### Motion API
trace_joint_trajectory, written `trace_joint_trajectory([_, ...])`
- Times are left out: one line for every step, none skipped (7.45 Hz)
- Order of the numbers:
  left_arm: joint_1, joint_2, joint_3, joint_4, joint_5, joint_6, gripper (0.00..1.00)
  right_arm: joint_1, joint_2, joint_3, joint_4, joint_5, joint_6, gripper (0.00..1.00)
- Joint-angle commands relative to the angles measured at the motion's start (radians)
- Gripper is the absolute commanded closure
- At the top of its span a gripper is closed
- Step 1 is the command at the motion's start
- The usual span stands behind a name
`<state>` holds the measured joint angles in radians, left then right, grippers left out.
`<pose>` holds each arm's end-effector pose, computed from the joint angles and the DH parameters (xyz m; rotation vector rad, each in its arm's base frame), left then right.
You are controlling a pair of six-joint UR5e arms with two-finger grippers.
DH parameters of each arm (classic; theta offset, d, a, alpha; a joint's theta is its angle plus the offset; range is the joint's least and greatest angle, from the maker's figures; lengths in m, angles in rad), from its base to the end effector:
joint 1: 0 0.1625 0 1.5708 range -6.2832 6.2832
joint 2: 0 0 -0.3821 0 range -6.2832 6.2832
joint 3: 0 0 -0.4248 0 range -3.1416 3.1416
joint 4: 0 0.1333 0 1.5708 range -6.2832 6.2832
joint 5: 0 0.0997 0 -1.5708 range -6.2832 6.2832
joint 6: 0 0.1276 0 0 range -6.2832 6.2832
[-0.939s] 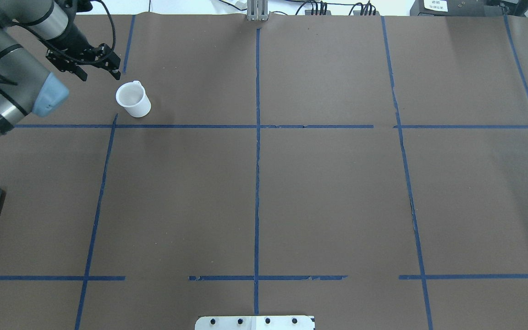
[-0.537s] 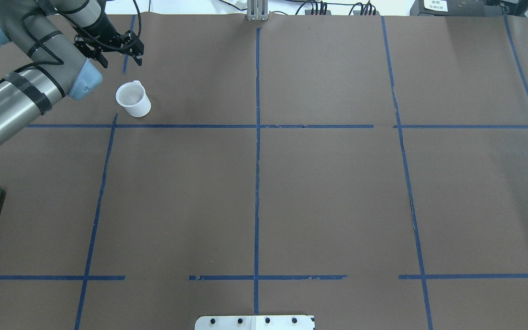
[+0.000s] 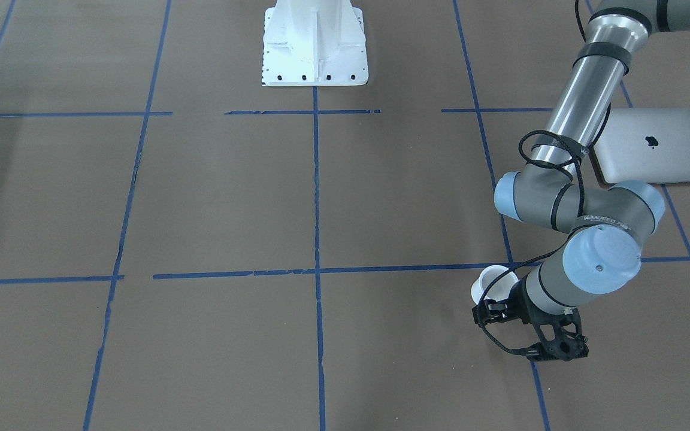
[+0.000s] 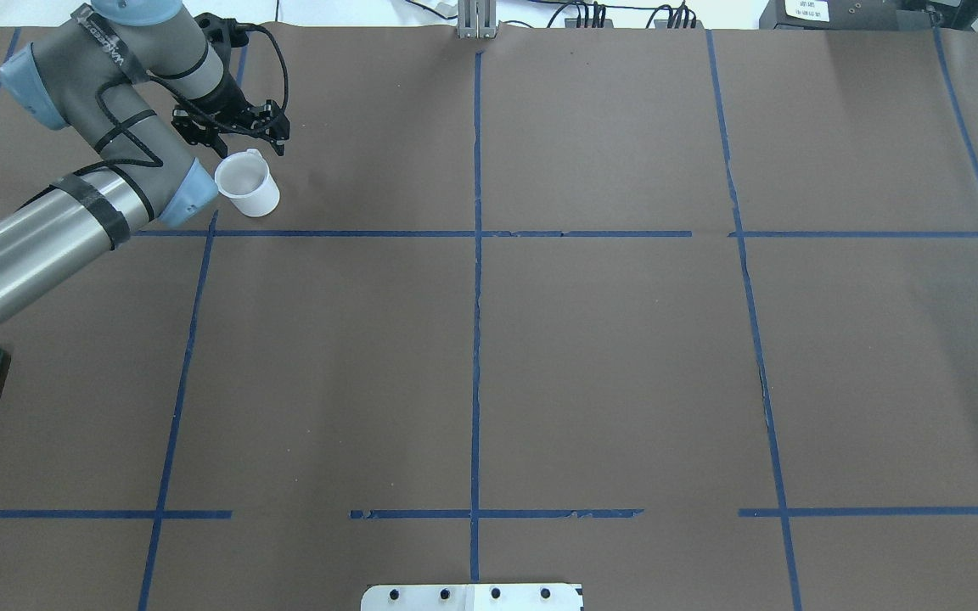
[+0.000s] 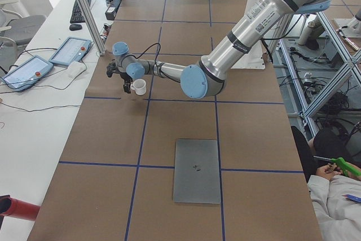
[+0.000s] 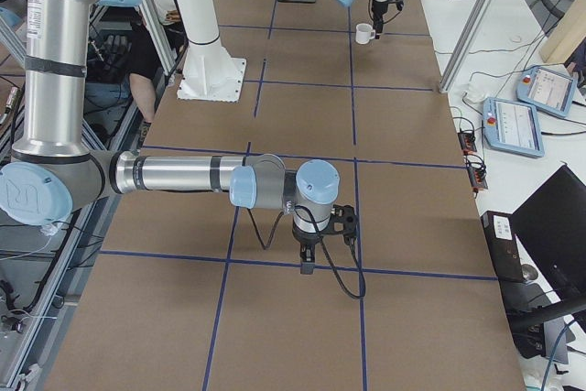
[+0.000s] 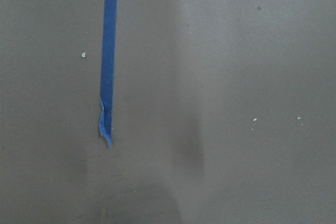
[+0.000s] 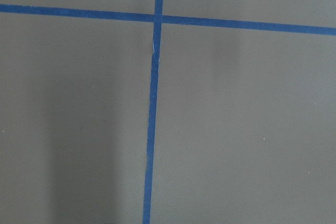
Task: Place cup on laptop
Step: 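Reach the left gripper forward to the white cup and close on it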
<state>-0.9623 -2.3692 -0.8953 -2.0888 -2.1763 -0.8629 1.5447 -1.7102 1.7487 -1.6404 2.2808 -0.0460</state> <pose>0.4292 -0.7222 0.4016 0.0681 0.8486 -0.0449 0.0379 -0.4692 0.6244 -0.0227 -0.7103 -0.0580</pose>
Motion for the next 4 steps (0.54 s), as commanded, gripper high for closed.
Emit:
trace_joint_trajectory([0.011, 0.007, 0.018, -0.025, 0.001, 0.001, 0.51, 0.0, 0.0, 0.0, 0.001, 0.0, 0.0, 0.0])
trace_joint_trajectory([0.011, 0.008, 0.016, -0.025, 0.001, 0.007, 0.86, 0.0, 0.0, 0.0, 0.001, 0.0, 0.0, 0.0])
trace_joint_trajectory([0.01, 0.008, 0.013, -0.027, 0.001, 0.011, 1.0, 0.0, 0.0, 0.0, -0.001, 0.0, 0.0, 0.0])
trace_joint_trajectory([-0.01, 0.008, 0.004, -0.022, -0.006, 0.013, 1.0, 0.0, 0.0, 0.0, 0.001, 0.0, 0.0, 0.0])
